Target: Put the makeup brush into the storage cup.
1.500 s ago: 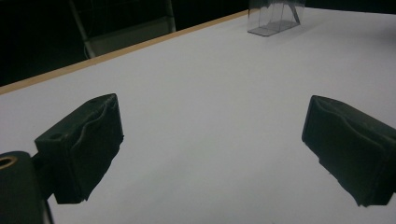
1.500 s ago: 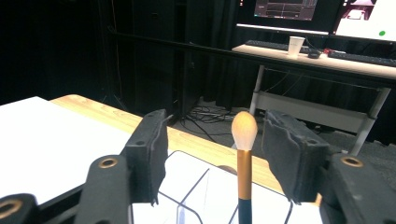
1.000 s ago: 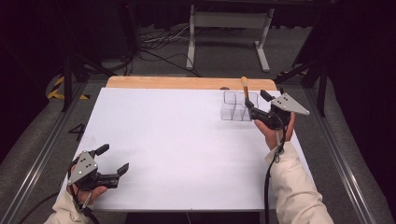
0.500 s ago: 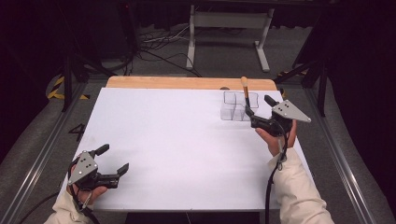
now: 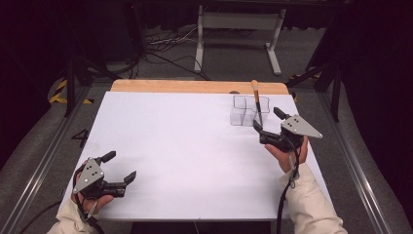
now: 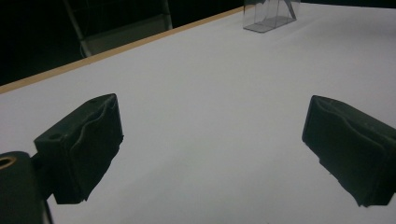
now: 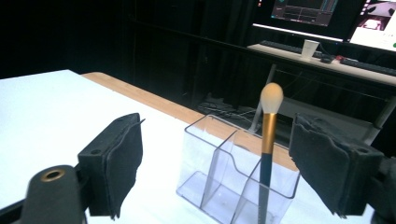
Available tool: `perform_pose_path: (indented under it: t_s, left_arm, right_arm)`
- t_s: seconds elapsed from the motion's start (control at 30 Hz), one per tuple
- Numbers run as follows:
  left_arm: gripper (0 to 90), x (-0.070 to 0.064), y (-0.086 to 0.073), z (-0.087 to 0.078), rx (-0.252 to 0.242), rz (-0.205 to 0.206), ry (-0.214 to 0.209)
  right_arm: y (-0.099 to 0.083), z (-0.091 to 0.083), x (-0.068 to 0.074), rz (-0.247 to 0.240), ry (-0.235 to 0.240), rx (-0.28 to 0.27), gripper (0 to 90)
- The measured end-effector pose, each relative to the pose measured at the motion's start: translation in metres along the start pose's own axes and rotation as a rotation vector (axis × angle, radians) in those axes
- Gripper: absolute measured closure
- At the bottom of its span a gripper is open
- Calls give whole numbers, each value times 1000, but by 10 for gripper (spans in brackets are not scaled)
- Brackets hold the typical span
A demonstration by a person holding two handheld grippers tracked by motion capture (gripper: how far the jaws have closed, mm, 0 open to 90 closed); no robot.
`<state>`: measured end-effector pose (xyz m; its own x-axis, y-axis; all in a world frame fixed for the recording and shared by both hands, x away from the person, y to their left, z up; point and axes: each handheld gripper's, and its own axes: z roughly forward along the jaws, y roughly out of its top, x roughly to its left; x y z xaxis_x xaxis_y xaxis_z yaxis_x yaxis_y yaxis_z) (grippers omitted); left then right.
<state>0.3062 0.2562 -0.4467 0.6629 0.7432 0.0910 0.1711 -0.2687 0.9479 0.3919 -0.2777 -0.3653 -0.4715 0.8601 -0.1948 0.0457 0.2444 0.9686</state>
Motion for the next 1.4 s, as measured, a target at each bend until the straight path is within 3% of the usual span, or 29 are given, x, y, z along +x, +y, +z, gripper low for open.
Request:
perform_pose_path:
  t_s: [0.7,1.4]
  left_arm:
    - [59,0,0,-1,-3,2,0]
    - [59,0,0,0,-1,0,-6]
  right_arm:
    - [-13,-14,25,-50,54,22,170]
    - [-34,-31,42,-151,68,67,138]
